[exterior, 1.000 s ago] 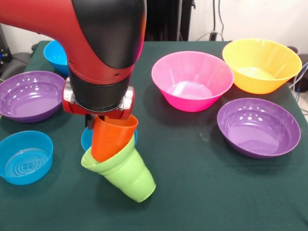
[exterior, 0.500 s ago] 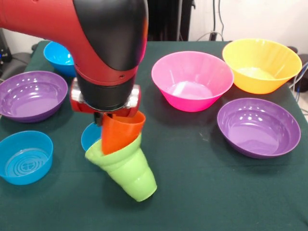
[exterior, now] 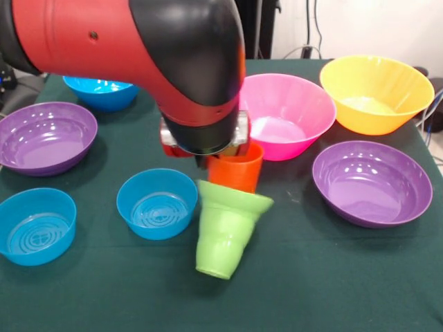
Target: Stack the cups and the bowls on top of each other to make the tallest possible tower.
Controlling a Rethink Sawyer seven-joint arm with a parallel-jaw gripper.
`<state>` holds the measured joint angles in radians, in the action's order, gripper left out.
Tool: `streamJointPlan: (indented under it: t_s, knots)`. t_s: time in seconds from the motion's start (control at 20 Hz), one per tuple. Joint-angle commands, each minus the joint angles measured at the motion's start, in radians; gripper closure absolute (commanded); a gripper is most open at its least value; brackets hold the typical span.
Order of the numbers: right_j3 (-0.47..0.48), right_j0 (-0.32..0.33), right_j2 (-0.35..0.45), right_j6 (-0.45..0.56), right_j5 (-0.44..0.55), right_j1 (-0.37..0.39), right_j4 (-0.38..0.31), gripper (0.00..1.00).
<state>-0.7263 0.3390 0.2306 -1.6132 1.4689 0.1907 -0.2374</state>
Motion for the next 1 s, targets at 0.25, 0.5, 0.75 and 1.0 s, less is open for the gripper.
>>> streamJointPlan:
  t_s: [0.25, 0.5, 0.75, 1.0]
  knots:
    - [-0.100, 0.004, 0.114, 0.186, -0.121, 0.017, 0.011, 1.00]
    - [-0.020, 0.006, 0.151, 0.283, -0.128, 0.017, -0.011, 1.00]
    - [-0.045, 0.040, 0.206, 0.385, -0.252, 0.030, -0.011, 1.00]
    - [-0.083, 0.061, 0.231, 0.399, -0.308, 0.040, -0.022, 1.00]
